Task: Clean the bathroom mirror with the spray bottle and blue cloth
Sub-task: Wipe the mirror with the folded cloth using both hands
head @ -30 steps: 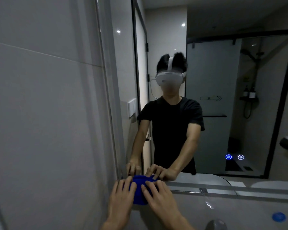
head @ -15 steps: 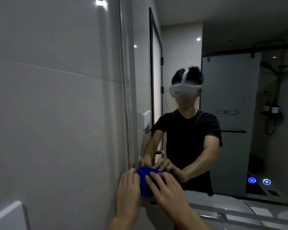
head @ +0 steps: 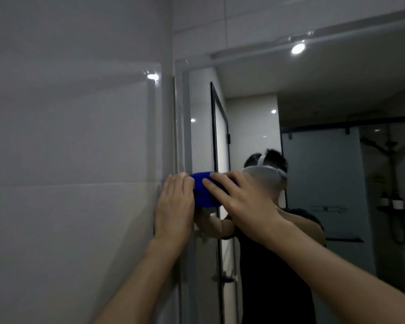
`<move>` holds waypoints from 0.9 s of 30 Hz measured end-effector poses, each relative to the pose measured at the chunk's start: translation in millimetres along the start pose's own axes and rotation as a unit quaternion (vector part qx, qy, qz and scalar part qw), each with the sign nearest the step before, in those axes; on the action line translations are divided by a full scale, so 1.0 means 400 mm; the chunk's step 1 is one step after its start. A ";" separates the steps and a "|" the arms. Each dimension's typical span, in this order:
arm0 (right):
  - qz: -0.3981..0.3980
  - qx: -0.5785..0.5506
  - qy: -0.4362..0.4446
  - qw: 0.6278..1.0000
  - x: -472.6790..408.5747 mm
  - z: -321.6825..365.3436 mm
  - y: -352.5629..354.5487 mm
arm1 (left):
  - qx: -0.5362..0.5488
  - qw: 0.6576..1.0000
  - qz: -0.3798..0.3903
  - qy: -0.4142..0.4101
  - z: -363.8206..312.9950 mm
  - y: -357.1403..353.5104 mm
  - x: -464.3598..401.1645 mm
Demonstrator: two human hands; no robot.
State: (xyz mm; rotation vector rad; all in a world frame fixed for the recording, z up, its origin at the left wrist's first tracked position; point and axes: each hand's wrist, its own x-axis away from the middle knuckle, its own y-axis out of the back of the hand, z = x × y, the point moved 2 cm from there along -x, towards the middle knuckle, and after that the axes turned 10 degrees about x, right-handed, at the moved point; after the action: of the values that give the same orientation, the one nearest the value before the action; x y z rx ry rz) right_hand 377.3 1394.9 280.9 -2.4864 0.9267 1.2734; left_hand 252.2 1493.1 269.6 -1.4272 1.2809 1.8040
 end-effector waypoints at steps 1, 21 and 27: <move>0.003 0.009 0.002 1.000 -0.032 -0.029 0.004 | -0.004 1.000 -0.009 -0.011 0.003 0.016 -0.036; 0.005 0.090 -0.049 0.995 -0.492 -0.348 0.028 | -0.030 0.995 -0.068 -0.061 0.046 0.157 -0.548; -0.001 0.072 -0.076 0.995 -0.507 -0.418 0.041 | 0.013 0.990 -0.098 -0.104 0.036 0.160 -0.615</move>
State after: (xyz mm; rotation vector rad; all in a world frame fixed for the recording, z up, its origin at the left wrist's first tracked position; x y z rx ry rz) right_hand 390.1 1398.5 543.8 -2.2477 0.9412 1.3244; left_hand 272.0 1517.7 522.2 -1.2648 1.0190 1.7441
